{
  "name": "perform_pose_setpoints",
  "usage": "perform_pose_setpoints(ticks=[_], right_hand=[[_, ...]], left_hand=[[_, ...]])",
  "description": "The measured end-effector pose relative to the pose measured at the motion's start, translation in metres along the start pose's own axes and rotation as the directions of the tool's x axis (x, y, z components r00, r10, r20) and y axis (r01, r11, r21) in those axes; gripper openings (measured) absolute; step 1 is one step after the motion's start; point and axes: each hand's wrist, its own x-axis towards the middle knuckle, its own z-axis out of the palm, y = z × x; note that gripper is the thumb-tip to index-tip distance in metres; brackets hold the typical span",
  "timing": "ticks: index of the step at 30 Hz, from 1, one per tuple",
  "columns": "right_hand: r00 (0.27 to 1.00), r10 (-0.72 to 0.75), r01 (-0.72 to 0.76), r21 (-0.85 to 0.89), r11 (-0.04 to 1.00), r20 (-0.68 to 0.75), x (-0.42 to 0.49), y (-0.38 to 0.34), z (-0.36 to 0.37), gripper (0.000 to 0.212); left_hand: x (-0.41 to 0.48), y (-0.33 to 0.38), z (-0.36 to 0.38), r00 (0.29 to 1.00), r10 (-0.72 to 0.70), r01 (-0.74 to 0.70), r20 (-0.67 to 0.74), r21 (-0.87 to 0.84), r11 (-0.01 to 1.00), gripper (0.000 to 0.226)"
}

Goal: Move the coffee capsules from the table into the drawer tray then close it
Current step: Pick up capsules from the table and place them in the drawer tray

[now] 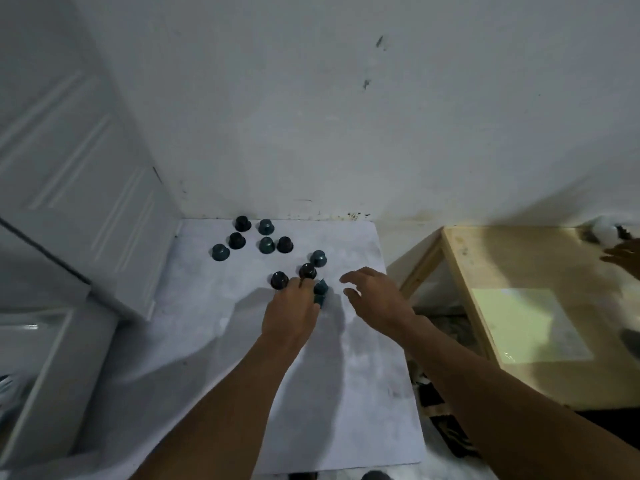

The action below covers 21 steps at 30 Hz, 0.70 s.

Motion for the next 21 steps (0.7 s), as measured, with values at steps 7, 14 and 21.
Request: perform_pose_setpoints(ticks=[7,14,21], right_hand=[[0.991,-0.087,0.082,0.051,0.995,0.097,0.041,0.011,0.018,0.029],[0.957,-0.177,0.156,0.105,0.982,0.231,0.069,0.019,0.031,0.028],[0.948,-0.188,0.174,0.075,0.982,0.257,0.079,0.012,0.039,0.024]], left_hand=[[0.016,0.004,0.030,0.991,-0.132,0.133,0.010,-0.138,0.981,0.041],[0.018,0.007,0.053,0.966,-0.252,0.258,0.055,-0.177,0.950,0.032],[0.020,-0.019,0.053,0.953,-0.302,0.304,0.040,-0.167,0.938,0.020]])
